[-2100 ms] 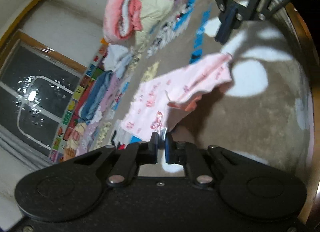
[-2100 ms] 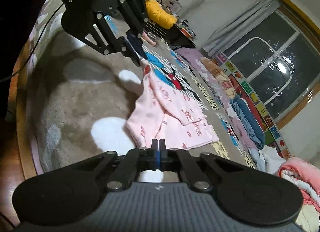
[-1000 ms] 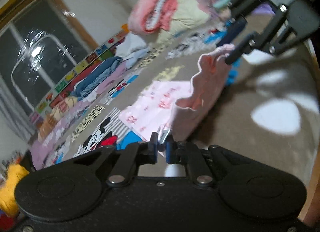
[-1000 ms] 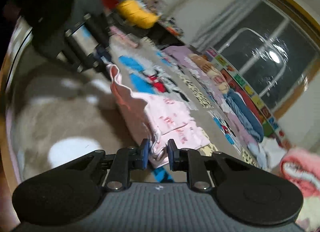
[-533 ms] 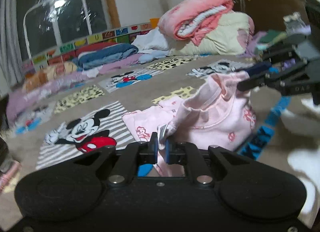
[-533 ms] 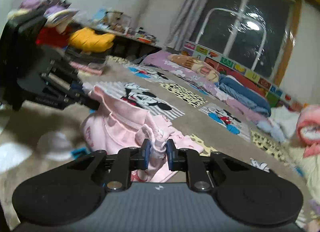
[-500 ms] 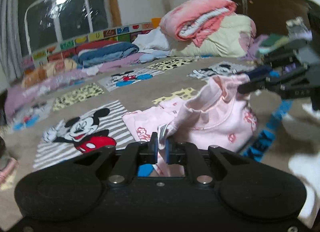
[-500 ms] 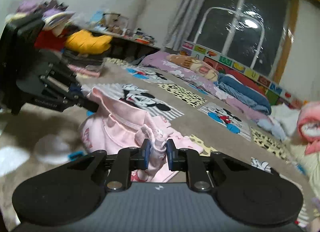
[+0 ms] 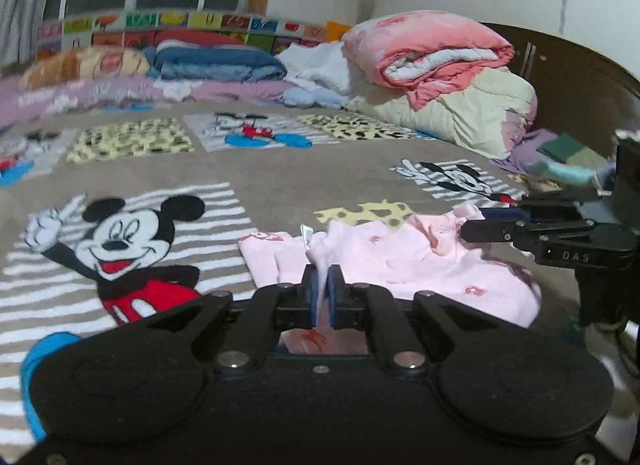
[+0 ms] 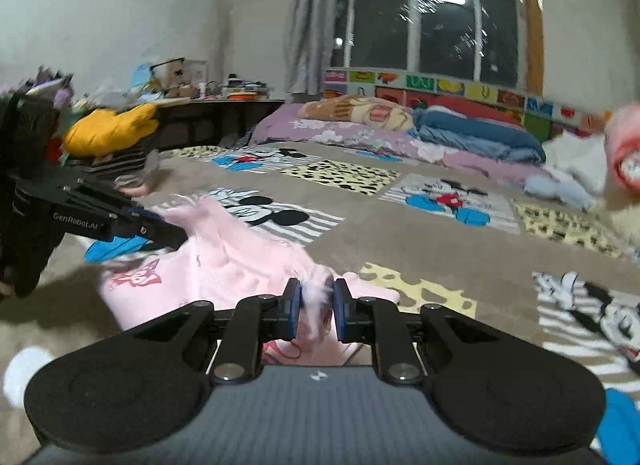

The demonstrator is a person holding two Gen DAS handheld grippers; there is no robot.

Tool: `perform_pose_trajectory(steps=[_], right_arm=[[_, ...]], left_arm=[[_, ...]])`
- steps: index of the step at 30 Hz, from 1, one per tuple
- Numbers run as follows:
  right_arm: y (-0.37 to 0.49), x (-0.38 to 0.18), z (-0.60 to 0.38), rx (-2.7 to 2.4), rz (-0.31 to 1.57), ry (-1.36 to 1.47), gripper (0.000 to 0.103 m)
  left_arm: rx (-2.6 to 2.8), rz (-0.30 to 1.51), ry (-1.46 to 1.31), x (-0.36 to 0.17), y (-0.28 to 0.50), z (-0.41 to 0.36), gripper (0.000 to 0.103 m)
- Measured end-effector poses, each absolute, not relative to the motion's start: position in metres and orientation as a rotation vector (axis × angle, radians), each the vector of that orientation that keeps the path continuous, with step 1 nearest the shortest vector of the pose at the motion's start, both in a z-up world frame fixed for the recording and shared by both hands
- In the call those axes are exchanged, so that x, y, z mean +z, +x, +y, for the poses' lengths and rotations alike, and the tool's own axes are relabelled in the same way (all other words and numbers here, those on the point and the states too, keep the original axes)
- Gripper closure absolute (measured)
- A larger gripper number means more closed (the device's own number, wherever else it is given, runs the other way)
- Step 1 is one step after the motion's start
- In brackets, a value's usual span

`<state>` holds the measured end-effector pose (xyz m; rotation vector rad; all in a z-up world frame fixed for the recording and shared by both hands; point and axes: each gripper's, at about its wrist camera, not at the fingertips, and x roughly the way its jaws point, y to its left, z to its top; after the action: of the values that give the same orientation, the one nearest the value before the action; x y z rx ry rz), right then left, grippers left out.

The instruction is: Fold clothes

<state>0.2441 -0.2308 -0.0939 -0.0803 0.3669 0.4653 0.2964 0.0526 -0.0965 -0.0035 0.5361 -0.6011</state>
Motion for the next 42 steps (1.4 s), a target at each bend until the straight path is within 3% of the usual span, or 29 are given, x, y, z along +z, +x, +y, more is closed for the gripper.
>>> perform_pose_trajectory(steps=[12, 29, 31, 33, 35, 42], right_arm=[[0.321, -0.116, -0.249, 0.465, 0.41, 0.108, 0.085], [0.363, -0.141, -0.262, 0.424, 0.518, 0.278, 0.085], [0.366, -0.146, -0.264, 0.395, 0.547, 0.302, 0.084], [0.369, -0.148, -0.267, 0.367, 0.563, 0.324, 0.066], [0.367, -0.149, -0.269, 0.337, 0.559, 0.337, 0.062], [0.351, -0.124, -0.259, 0.385, 0.44, 0.196, 0.063]], left_arm=[[-0.606, 0.586, -0.082, -0.102, 0.357, 0.054, 0.101], [-0.533, 0.624, -0.106, -0.121, 0.384, 0.052, 0.101], [-0.494, 0.622, -0.071, -0.125, 0.383, 0.048, 0.095], [-0.453, 0.597, -0.049, -0.125, 0.381, 0.047, 0.072], [-0.423, 0.559, -0.071, -0.121, 0.379, 0.054, 0.07], [-0.556, 0.445, -0.19, -0.099, 0.372, 0.062, 0.07]])
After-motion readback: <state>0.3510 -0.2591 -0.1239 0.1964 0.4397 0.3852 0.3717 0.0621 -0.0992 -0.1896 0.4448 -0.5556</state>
